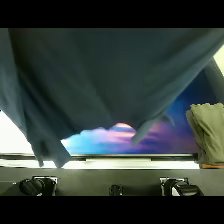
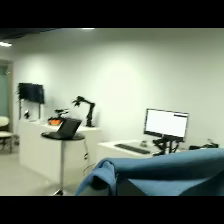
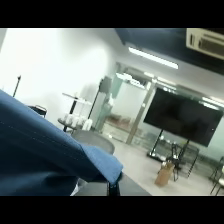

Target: Fold the shirts.

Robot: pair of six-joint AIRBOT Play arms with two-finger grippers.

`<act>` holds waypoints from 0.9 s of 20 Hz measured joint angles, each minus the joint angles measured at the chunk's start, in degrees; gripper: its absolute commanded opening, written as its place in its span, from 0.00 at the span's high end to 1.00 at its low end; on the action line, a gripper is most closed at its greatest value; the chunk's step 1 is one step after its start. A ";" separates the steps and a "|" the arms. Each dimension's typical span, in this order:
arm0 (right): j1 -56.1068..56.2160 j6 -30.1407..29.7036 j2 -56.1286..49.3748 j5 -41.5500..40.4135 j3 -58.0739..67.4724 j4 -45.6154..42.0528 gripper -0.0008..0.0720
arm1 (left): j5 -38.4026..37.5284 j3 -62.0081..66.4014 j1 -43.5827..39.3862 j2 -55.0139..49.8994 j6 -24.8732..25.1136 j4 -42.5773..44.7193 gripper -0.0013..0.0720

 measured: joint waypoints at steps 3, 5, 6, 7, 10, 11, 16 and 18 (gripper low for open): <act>0.00 5.09 -5.79 4.44 0.11 -4.44 0.93 | -3.30 -3.17 5.33 -2.67 -2.25 2.43 0.94; 0.00 7.41 -12.72 8.92 0.07 -7.17 0.93 | -6.51 -5.84 10.29 -6.32 -3.04 3.19 0.94; 0.00 8.15 -16.63 10.71 0.04 -8.20 0.93 | -7.85 -7.30 12.85 -8.68 -3.30 3.32 0.94; 0.02 8.74 -21.09 11.63 0.07 -9.09 0.93 | -8.92 -8.76 15.54 -11.63 -3.43 3.30 0.94; 0.02 10.78 -34.86 10.47 0.04 -9.75 0.93 | -10.58 -11.37 22.23 -22.45 -3.72 0.50 0.94; -0.11 11.65 -39.54 9.42 0.04 -10.34 0.93 | -11.13 -11.78 23.96 -26.14 -3.78 -0.28 0.94; -0.04 13.77 -57.55 9.51 0.07 -2.16 0.93 | -13.51 -12.70 28.17 -42.03 -3.78 -11.41 0.94; -0.04 14.23 -61.86 11.47 0.07 0.94 0.93 | -14.97 -12.81 28.50 -46.05 -3.19 -14.53 0.94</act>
